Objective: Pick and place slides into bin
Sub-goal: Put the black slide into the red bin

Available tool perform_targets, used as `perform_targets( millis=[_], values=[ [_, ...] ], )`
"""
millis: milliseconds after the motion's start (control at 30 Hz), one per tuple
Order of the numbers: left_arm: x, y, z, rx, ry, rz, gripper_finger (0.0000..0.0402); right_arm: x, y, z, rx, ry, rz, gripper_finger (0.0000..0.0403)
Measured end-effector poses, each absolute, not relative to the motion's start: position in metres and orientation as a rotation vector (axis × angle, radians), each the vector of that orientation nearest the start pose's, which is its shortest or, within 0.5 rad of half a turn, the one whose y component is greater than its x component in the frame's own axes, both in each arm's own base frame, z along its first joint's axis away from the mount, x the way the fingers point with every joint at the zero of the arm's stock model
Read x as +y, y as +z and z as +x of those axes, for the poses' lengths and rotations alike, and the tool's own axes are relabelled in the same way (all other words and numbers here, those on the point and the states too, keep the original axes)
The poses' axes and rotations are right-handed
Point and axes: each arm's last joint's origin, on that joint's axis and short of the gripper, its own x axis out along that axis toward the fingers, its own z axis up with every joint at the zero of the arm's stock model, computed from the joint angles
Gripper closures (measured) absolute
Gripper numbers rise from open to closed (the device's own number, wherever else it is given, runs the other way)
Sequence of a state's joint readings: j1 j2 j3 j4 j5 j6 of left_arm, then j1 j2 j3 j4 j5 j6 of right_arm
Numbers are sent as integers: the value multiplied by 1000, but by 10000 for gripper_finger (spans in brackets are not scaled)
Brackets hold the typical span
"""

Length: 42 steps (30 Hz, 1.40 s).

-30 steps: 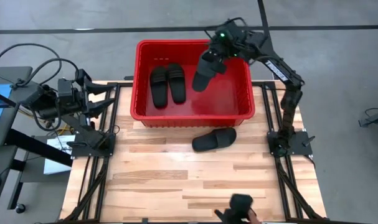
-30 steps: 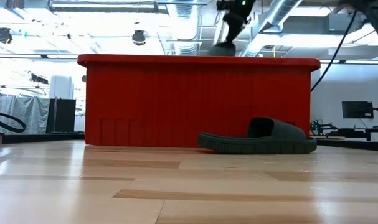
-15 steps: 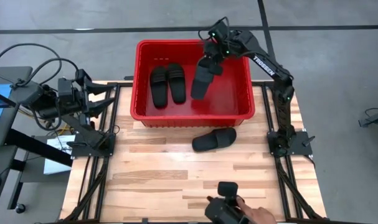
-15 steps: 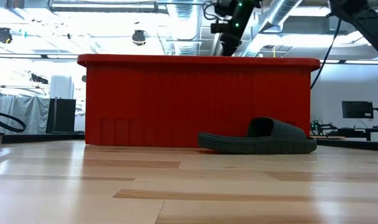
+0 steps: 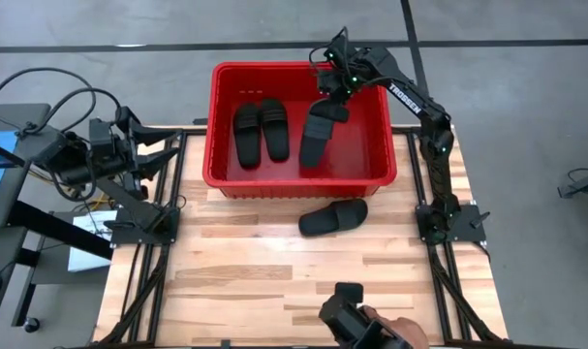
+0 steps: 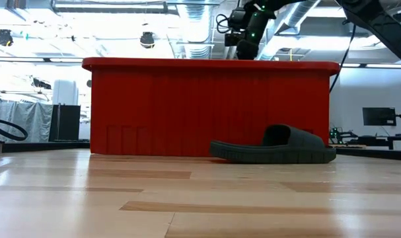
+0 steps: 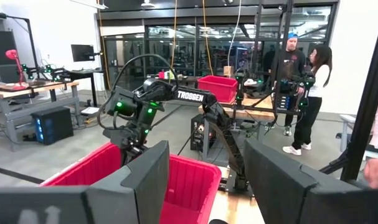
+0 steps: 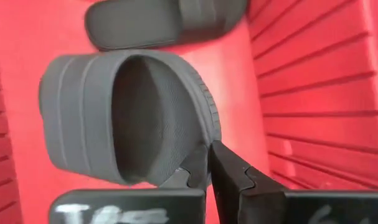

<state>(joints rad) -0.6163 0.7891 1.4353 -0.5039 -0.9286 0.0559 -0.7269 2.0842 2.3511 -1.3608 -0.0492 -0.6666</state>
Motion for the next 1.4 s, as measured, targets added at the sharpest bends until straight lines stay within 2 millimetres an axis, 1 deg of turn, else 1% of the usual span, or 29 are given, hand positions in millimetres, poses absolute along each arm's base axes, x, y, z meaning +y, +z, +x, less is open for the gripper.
perform_targets(
  millis=[433,600,667,733,800,1000,1300,1400],
  values=[
    [-26,498,77,-98,314,-70,205,-270,369,311,1173,-179,-160,403],
    [-26,498,77,-100,314,-85,205,-268,370,317,1135,-165,-177,403],
    [-26,498,77,-99,315,-84,205,-267,366,324,1124,-160,-189,403],
    [-26,498,77,-99,315,-84,205,-269,360,326,1142,-150,-176,403],
    [-26,498,77,-99,315,-84,205,-269,352,336,1144,-139,-187,403],
    [-26,498,77,-99,315,-84,205,-283,322,348,1211,-139,-167,403],
    [-26,498,77,-100,314,-95,205,-308,284,354,1271,-158,-125,403],
    [-26,498,77,-100,314,-96,205,-313,276,355,1281,-167,-124,403]
  ],
)
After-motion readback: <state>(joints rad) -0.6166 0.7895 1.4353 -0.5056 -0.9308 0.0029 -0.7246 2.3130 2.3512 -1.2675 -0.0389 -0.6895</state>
